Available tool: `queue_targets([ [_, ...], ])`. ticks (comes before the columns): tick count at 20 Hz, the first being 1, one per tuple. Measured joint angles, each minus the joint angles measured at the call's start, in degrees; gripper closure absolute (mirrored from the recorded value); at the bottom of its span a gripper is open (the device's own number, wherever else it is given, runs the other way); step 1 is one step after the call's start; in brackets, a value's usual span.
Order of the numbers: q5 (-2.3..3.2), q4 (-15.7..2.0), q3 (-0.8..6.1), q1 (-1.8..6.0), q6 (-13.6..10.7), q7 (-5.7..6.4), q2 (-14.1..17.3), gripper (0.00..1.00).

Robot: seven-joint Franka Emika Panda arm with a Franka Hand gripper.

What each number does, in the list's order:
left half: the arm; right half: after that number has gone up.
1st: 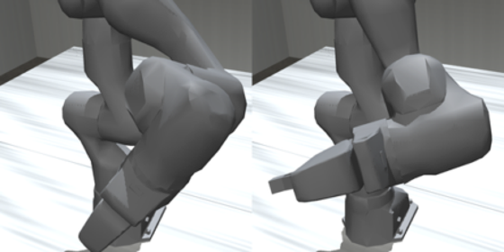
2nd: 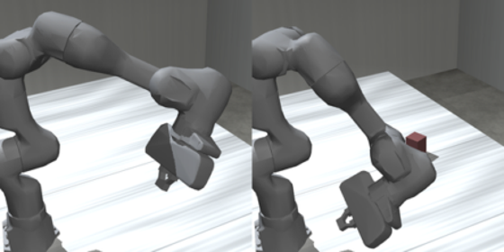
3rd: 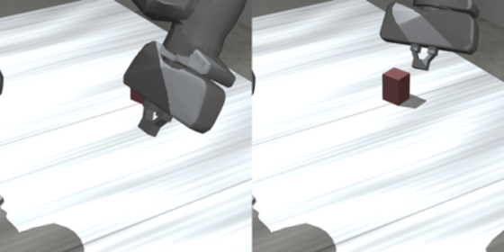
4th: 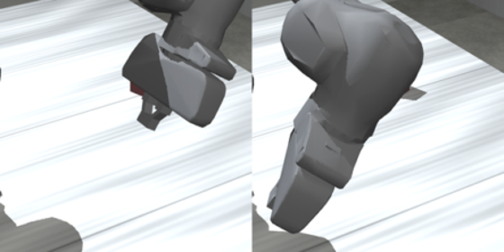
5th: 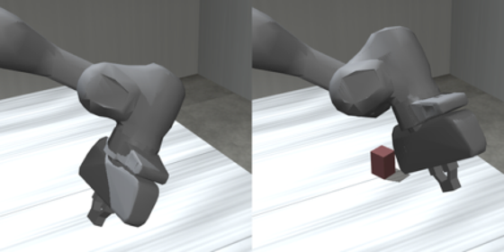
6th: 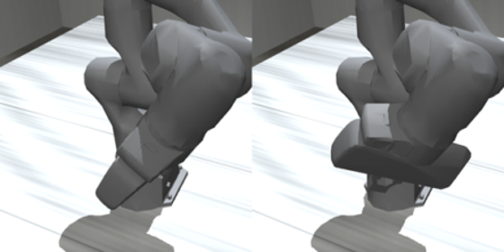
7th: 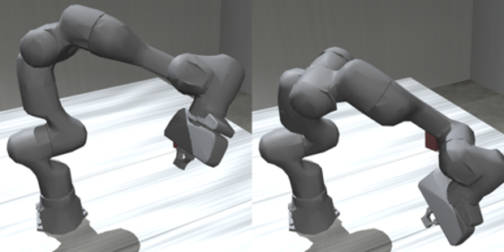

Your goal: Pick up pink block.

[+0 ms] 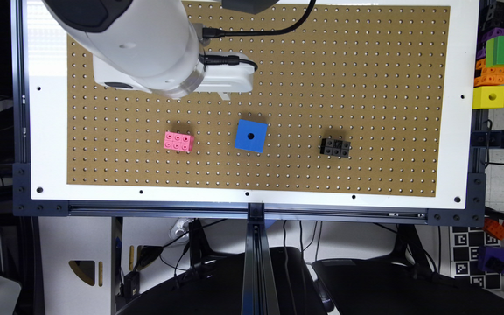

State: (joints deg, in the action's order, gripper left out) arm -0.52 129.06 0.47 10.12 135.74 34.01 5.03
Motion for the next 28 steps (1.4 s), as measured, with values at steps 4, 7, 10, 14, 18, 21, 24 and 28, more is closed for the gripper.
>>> queue_targets([
  [4, 0.0, 0.09, -0.01, 0.35, 0.0, 0.05, 0.0, 0.0],
  [7, 0.06, -0.28, -0.01, 1.03, 0.1, -0.01, 0.1, 0.0],
  [10, 0.19, -2.51, -0.01, 1.75, 0.1, -0.14, 1.5, 0.0],
  [14, 0.59, -8.85, -0.01, 2.9, 0.0, -0.52, 7.0, 0.0],
  [18, 0.67, -13.34, -0.01, 3.78, -0.2, -1.21, 11.2, 0.0],
  [21, 0.71, -13.61, -0.02, 4.01, -0.3, -1.34, 11.3, 0.0],
  [24, 1.08, -13.61, -0.14, 5.49, -0.4, -2.62, 11.3, 0.0],
  [28, 1.07, -13.61, -0.12, 7.11, -0.4, -4.35, 11.3, 0.0],
])
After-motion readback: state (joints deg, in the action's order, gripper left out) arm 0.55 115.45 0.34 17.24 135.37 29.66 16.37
